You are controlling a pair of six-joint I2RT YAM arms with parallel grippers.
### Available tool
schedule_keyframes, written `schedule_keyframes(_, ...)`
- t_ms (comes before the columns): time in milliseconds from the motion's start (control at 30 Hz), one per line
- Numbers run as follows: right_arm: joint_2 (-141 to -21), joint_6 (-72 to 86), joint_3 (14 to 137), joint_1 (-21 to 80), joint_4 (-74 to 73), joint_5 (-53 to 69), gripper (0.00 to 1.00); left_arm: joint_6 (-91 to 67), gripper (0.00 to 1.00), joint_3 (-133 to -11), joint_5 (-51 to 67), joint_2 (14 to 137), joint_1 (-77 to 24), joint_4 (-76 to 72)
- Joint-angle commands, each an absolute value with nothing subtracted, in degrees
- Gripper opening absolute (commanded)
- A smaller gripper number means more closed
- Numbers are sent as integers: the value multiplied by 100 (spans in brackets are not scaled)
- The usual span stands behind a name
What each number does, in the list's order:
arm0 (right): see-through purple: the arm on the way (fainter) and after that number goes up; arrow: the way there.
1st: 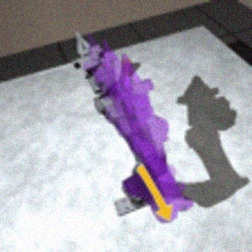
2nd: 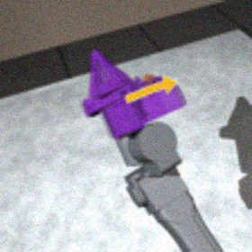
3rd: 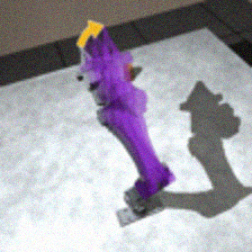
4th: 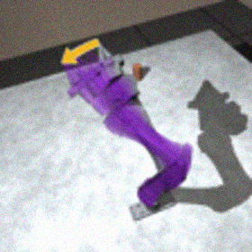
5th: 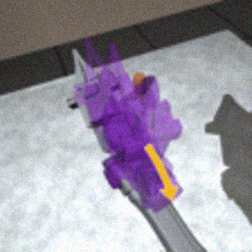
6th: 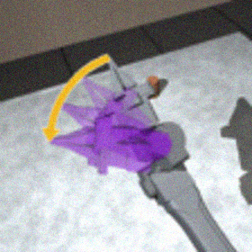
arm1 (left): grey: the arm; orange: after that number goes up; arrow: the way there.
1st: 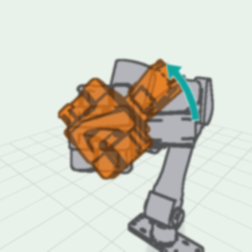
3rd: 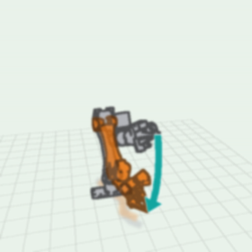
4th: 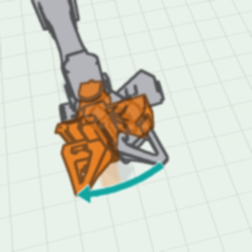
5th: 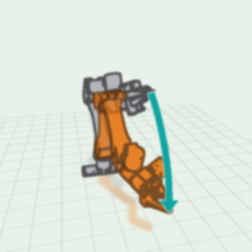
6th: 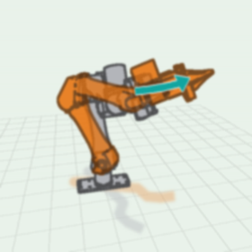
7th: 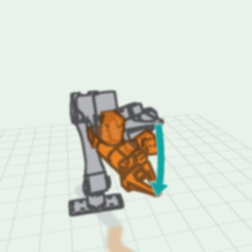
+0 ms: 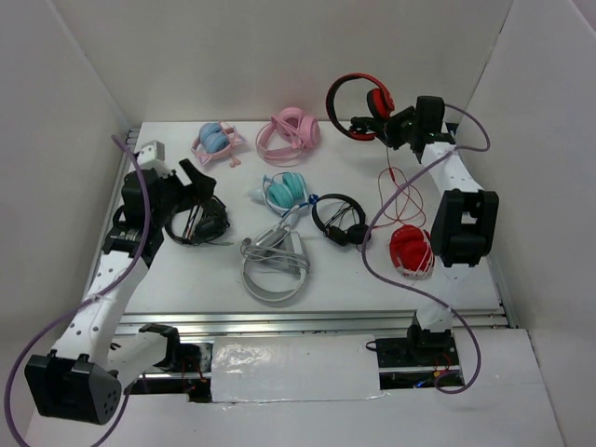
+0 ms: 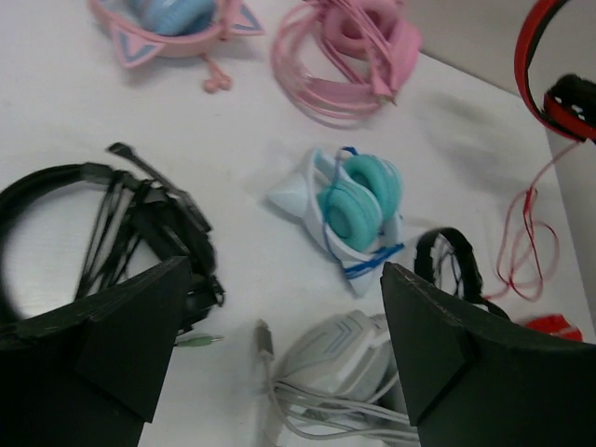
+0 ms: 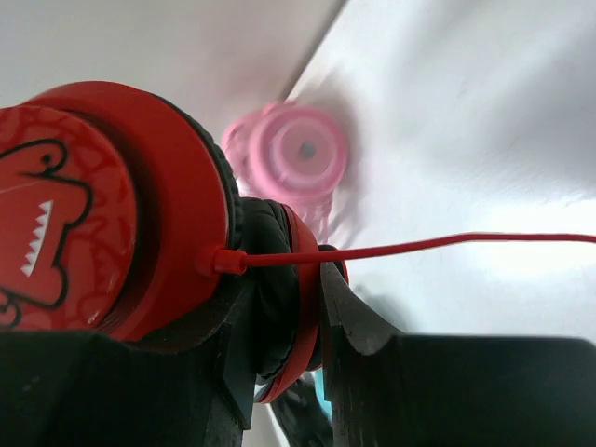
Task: Wrap the headphones
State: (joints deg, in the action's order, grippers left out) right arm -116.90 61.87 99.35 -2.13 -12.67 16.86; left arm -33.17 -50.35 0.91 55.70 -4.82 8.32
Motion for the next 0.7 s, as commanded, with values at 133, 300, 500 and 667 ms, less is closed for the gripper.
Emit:
schedule_keyframes(133,-10031,4870,8739,191,-1186,2319,0,-2655,99,-6343,1151,6512,-1352,326)
schedule_keyframes(300,-9353,4764,7955,535,-1108,2820,0,-2207,99,-6881,1283,7153,-1853,158)
schedule_keyframes(500,-8606,4825,7111,1098,-1090,2734,0,-1917,99,-7487,37,7918,-2591,238)
schedule_keyframes(667,-8350,5106,6873,1292,-888,2716,0,-1863,94,-7752,-780,8305,-3101,588)
